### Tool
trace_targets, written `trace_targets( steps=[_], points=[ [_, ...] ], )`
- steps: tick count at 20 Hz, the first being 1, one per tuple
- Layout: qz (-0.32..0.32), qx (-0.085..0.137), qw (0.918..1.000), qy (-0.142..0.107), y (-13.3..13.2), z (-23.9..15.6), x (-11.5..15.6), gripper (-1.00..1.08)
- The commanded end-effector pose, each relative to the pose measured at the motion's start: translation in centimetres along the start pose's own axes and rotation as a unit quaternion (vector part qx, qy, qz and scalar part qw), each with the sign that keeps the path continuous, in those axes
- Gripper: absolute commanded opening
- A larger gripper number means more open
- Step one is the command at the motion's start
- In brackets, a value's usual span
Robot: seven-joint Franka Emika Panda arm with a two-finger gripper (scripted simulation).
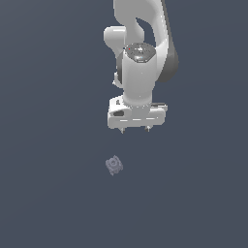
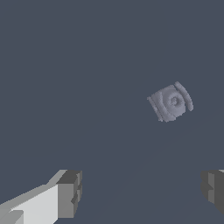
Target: Pick up the object and move it to a goal position.
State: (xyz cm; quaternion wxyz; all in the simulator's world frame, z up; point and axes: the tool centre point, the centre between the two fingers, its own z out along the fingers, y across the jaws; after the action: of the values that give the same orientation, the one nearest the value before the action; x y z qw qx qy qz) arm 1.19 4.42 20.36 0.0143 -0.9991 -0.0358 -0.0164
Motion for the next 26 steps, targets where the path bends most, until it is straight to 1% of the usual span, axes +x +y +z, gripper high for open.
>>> trace_targets(
  steps=[1,9,17,21,26],
  points=[
    [-0.006,0.001,1.0000,-0.001,-0.7,-0.1,-0.1,1.00],
    [-0.017,-0.001,0.9999,-0.002,0.0,0.4,0.4,1.00],
    [-0.064,-0.004,0.9979,-0.005,1.8,2.4,2.1,1.00],
    [-0.100,-0.006,0.9949,-0.008,3.4,4.0,3.3,1.00],
    [-0.153,-0.008,0.9881,-0.012,5.7,6.6,4.8,1.00]
  ],
)
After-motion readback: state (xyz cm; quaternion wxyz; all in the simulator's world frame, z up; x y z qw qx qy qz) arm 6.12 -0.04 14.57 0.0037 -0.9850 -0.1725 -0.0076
